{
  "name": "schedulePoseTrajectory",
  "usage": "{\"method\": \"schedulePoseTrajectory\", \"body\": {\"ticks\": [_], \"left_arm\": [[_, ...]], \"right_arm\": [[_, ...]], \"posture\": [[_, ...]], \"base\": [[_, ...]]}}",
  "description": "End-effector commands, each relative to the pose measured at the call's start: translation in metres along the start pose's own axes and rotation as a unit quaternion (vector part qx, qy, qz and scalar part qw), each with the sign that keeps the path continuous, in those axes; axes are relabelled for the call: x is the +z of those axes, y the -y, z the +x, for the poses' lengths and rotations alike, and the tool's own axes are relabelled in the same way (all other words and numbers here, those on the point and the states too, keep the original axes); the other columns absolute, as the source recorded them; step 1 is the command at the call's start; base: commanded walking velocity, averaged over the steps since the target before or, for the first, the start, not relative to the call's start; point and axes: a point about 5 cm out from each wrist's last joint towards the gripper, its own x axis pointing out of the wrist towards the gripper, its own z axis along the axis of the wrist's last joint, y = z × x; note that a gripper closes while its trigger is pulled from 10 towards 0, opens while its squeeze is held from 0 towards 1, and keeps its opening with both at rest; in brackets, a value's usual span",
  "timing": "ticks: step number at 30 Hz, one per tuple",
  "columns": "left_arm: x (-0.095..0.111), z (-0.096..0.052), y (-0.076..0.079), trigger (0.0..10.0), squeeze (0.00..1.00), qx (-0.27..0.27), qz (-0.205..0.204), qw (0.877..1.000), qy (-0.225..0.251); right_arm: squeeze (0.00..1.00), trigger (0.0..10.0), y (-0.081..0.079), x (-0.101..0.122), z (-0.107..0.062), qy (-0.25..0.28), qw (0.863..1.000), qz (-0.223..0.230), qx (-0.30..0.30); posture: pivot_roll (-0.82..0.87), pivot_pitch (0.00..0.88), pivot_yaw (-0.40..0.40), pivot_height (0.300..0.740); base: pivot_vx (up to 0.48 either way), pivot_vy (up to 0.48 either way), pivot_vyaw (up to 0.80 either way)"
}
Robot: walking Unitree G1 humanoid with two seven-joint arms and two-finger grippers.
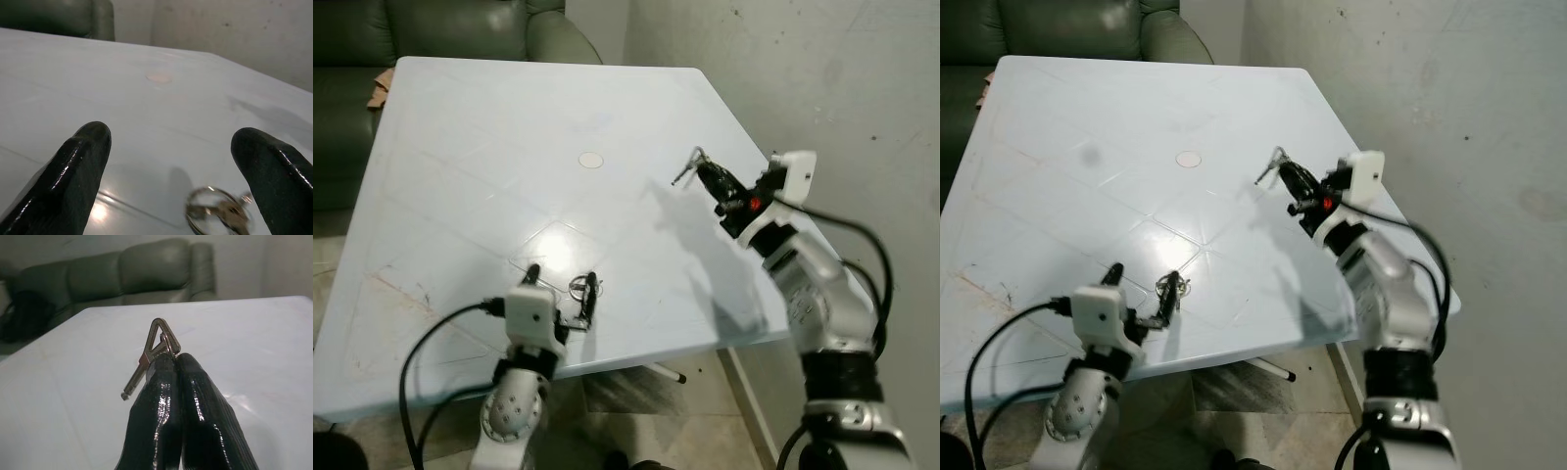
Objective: Hang keys on a hook
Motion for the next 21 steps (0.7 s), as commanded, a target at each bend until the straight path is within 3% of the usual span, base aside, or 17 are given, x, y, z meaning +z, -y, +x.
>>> {"method": "schedulePoseTrajectory", "body": {"ticks": [1,13,21], "left_arm": [[0.005,0.005,-0.005,10.0,0.00,0.007,-0.002,1.000,0.004],[0.020,0.025,-0.021,10.0,0.00,0.032,-0.006,0.999,0.017],[0.023,0.034,-0.020,10.0,0.00,0.022,0.000,1.000,0.014]], "right_arm": [[0.00,10.0,-0.003,-0.001,-0.004,0.016,0.999,-0.026,-0.016],[0.00,10.0,-0.009,-0.021,-0.011,0.015,0.997,-0.023,-0.067],[0.00,10.0,-0.027,-0.033,-0.014,0.013,0.998,-0.020,-0.054]], "posture": [[0.00,0.129,-0.101,0.740],[0.01,0.128,-0.079,0.740],[0.01,0.135,-0.075,0.740]], "base": [[0.000,0.000,0.00],[0.000,0.000,0.00],[0.000,0.000,0.00]]}}
